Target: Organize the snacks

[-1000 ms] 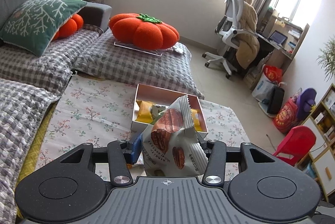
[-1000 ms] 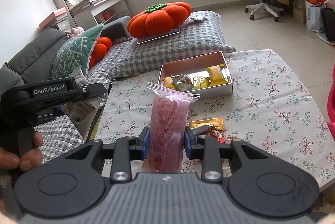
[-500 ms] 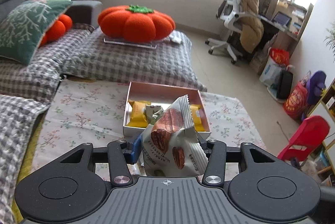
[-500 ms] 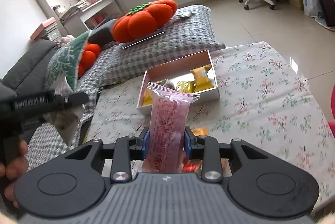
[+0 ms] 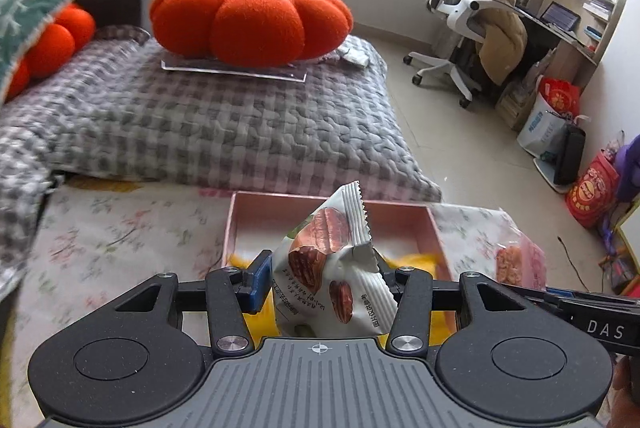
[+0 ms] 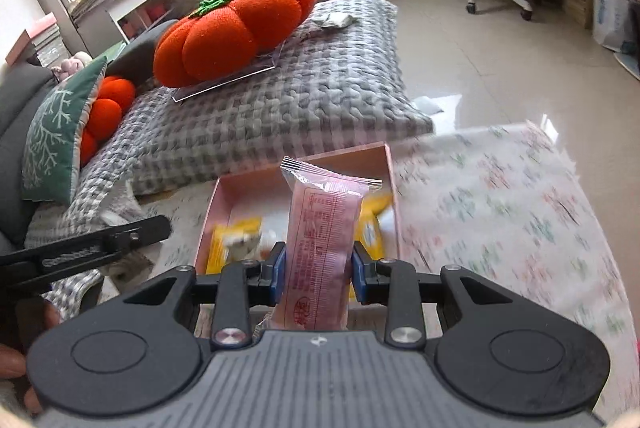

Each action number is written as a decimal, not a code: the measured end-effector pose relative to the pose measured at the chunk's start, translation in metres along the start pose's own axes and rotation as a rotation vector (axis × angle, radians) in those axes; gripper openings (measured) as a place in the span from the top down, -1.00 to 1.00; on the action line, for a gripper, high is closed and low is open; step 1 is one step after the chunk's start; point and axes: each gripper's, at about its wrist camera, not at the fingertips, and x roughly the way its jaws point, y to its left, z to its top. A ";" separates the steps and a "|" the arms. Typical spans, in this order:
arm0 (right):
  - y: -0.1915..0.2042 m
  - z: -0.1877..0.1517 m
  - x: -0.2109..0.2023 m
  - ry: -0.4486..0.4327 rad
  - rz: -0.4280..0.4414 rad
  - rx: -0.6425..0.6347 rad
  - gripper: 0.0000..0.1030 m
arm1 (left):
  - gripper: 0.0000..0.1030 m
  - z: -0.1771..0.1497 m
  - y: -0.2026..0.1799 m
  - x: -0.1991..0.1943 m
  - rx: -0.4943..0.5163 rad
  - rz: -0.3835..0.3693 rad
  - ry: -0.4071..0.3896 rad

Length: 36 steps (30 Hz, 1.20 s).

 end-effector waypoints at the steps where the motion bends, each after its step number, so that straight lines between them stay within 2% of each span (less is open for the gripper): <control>1: -0.001 0.005 0.012 0.007 0.010 -0.001 0.43 | 0.11 0.003 0.005 0.014 -0.009 -0.009 0.009; 3: -0.001 0.011 0.035 0.030 0.024 -0.009 0.43 | 0.11 0.010 0.011 0.033 -0.012 -0.014 0.013; 6: 0.002 0.017 0.066 0.067 0.003 -0.042 0.43 | 0.11 0.016 0.022 0.060 0.006 0.000 0.003; 12: 0.006 0.020 0.113 0.089 0.032 -0.061 0.43 | 0.11 0.013 0.036 0.101 0.041 -0.029 0.036; 18: 0.014 0.017 0.135 0.093 0.047 -0.064 0.43 | 0.10 0.007 0.033 0.121 0.094 -0.010 0.059; 24: 0.019 0.013 0.137 0.087 0.016 -0.066 0.37 | 0.00 0.010 0.034 0.119 0.104 0.006 0.051; 27: 0.020 0.014 0.127 0.073 0.004 -0.056 0.12 | -0.22 0.017 0.036 0.105 0.109 0.007 0.034; 28: 0.019 0.016 0.119 0.059 0.001 -0.053 0.01 | -0.27 0.018 0.036 0.100 0.114 0.011 0.027; 29: 0.017 0.019 0.114 0.049 0.000 -0.050 -0.02 | -0.27 0.020 0.036 0.093 0.119 0.018 0.019; 36: 0.007 0.028 0.067 0.056 -0.031 -0.053 -0.04 | -0.31 0.024 0.034 0.044 0.140 0.070 0.021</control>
